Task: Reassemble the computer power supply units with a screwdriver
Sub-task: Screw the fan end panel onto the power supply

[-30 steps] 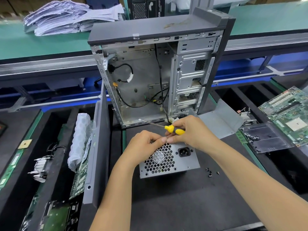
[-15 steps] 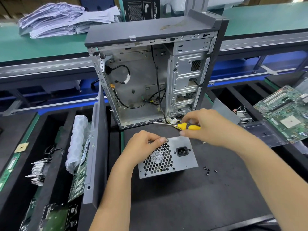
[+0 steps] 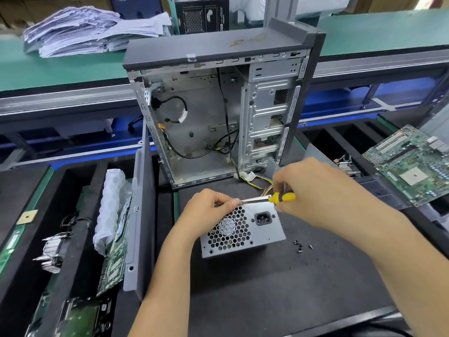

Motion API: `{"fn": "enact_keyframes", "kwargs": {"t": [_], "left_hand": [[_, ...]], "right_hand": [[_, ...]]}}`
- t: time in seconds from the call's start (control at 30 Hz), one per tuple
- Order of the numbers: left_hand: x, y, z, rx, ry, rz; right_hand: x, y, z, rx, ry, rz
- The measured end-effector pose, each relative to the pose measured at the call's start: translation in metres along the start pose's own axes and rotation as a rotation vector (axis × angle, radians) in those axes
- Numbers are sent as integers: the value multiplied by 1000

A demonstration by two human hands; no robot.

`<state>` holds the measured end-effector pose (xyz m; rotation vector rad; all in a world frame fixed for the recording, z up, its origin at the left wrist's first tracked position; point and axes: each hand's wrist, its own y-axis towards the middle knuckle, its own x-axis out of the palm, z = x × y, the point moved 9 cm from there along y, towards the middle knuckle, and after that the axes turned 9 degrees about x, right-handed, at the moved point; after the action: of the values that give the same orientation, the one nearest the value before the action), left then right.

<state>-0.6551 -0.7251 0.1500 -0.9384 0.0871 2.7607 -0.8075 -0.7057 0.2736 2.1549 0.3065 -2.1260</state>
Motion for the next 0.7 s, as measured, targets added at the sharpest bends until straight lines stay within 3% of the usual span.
{"fn": "enact_keyframes", "kwargs": {"t": [0.17,0.47,0.7], "left_hand": [[0,1,-2,-4,-6,5],[1,2,-1,-2,43,13],[0,2,-1,7,95,18]], "right_hand": [[-3,-3,-5,12,-49,19],[-18,-7,-37,-34,-401,96],[-12,-5,-45,-151,-325,23]]}}
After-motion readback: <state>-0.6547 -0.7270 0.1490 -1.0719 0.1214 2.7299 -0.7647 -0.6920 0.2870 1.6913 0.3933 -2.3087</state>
